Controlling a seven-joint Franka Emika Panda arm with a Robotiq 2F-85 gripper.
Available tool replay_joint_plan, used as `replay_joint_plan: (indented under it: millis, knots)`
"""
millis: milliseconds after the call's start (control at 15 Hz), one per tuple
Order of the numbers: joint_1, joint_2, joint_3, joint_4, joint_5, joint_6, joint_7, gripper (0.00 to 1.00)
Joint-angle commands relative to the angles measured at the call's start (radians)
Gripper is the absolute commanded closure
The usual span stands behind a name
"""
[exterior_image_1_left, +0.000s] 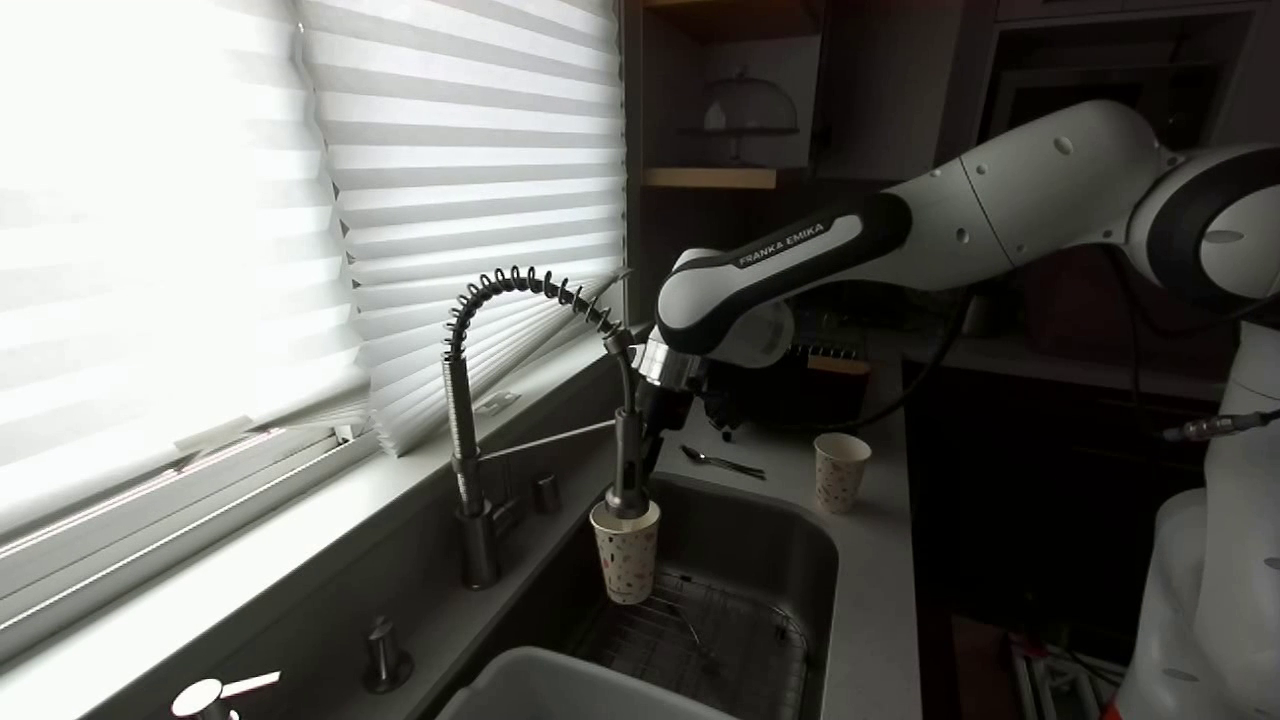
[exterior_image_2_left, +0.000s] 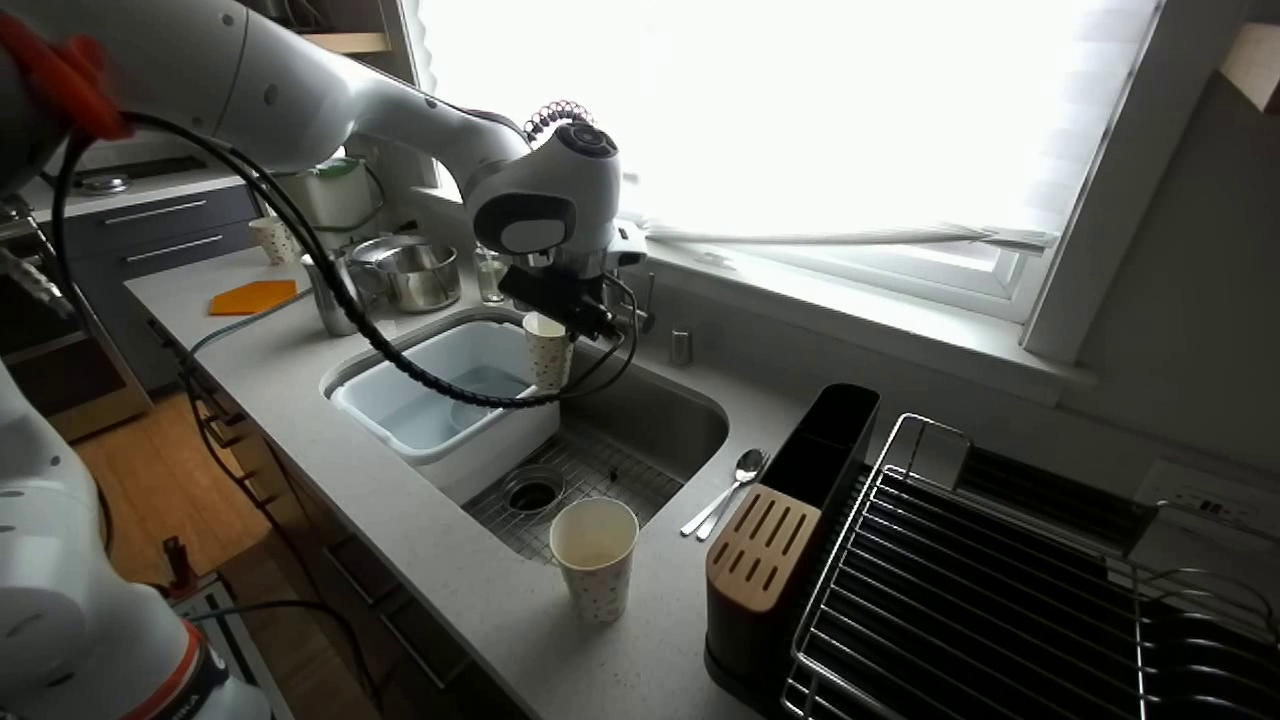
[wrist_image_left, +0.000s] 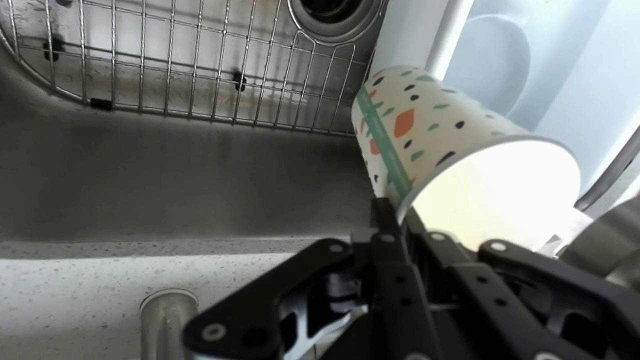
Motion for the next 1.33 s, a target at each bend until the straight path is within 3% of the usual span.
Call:
replay_joint_plan:
  millis: [0,400,600,933,1267]
  knots:
    - [0.01,-0.013,-0.004,-0.033,0.028,0.031,-0.009,0.99]
    - [0.011,-0.012,-0.005,-0.033,0.028,0.027,-0.01,0.99]
    - [-0.002,-0.021,-0.025,-0.029,-0.058,-0.005,0.001,0.99]
    - [-0.056,-0.039,-0.111,-0.028,-0.229,0.097,0.084,0.99]
    - [-0.113,-0.01,-0.18,0.011,-0.217,0.234,0.21,0.99]
